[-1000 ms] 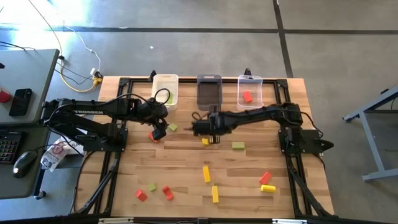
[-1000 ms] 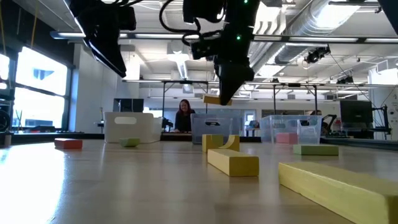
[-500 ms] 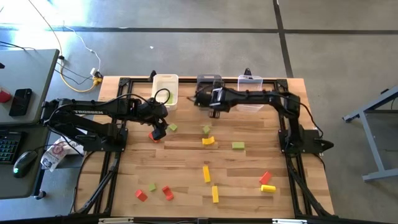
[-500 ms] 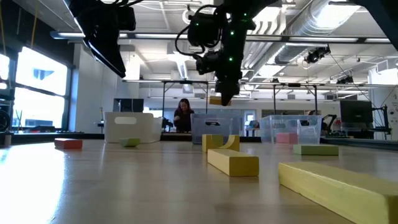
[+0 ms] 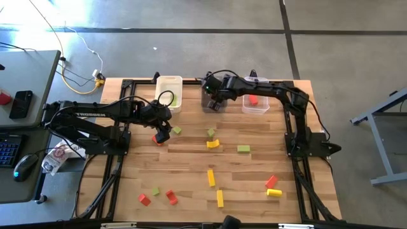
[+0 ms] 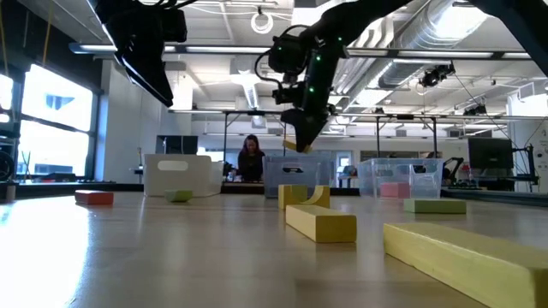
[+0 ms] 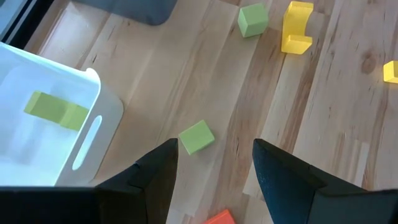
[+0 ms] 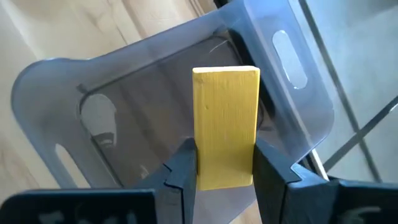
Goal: Sort & place blocks by color
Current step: Put the yellow block into the black bin, then put the green block into the white bin
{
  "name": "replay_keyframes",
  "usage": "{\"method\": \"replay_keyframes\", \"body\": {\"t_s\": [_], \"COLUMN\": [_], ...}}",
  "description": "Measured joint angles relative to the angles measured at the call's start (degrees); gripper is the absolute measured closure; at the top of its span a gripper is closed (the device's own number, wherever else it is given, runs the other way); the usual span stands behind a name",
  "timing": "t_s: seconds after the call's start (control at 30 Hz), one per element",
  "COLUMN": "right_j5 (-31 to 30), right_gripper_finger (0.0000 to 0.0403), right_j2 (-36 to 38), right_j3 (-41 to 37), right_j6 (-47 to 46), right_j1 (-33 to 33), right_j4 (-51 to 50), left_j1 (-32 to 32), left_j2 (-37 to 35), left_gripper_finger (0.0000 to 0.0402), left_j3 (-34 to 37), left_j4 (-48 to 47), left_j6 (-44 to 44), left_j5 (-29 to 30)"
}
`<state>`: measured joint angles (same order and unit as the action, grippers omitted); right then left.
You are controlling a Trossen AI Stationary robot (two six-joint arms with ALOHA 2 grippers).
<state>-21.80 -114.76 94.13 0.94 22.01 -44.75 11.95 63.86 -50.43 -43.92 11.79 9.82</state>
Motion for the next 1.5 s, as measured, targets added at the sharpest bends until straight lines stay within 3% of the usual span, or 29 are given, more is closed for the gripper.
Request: {"method": "replay_keyframes", "body": {"t_s": [0.93, 1.27, 1.5], "right_j5": [9.32, 8.34, 8.32], "right_gripper_finger": [0.0308, 0.0243, 0.0232], "right_j2": [0.00, 0.02, 0.02], "right_j3": [0.00, 0.00, 0.00], "right_j6": [-9.70, -9.51, -9.52], "right_j1": [4.55, 4.62, 4.62], "right_j4": [-0.90, -2.24, -2.41], "left_j1": [0.00, 0.02, 0.02], "left_j2": [0.00, 0.00, 0.00], "left_gripper_finger": [0.0206, 0.0206, 0.0206], "left_j3": [0.00, 0.00, 0.00], "left_j4": [0.00, 0.02, 0.02], "left_j6": [0.00, -1.53, -1.53], "left_j5": [-0.04, -0.09, -0.09]}}
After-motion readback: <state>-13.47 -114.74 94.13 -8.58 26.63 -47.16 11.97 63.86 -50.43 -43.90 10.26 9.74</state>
